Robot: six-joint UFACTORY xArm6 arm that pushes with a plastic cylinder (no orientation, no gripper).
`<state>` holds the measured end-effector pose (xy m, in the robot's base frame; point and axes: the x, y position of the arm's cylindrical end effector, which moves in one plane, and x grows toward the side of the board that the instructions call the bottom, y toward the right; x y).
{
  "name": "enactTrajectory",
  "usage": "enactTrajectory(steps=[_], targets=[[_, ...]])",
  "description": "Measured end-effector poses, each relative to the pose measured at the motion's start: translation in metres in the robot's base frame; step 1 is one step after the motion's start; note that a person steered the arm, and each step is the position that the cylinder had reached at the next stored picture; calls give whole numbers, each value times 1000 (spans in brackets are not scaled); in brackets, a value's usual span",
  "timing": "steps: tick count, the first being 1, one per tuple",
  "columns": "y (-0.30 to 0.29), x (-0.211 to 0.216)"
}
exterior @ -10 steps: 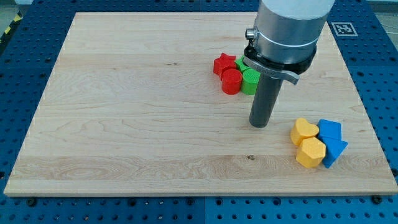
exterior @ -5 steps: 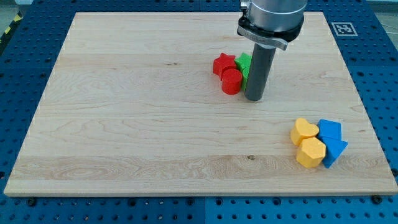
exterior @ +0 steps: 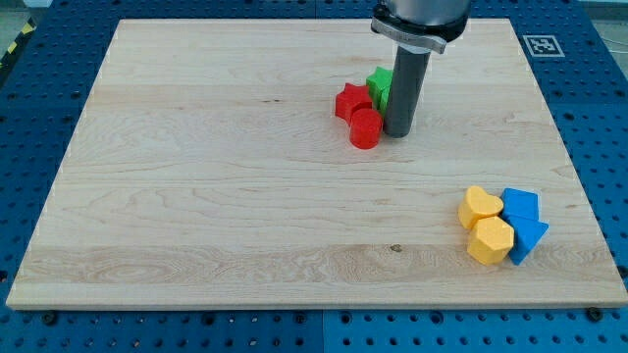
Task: Separate green blocks and red blocks
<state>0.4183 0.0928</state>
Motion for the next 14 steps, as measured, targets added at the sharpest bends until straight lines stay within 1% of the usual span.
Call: enactTrajectory(steps=[2, 5, 6, 7, 8, 9, 10, 11, 12, 13, 14], targets=[[-12, 7], [2, 7], [2, -15], [-13, -20], [-19, -44], [-19, -45], [-9, -67], [-21, -79], [-22, -46], [-22, -41], [-22, -46]])
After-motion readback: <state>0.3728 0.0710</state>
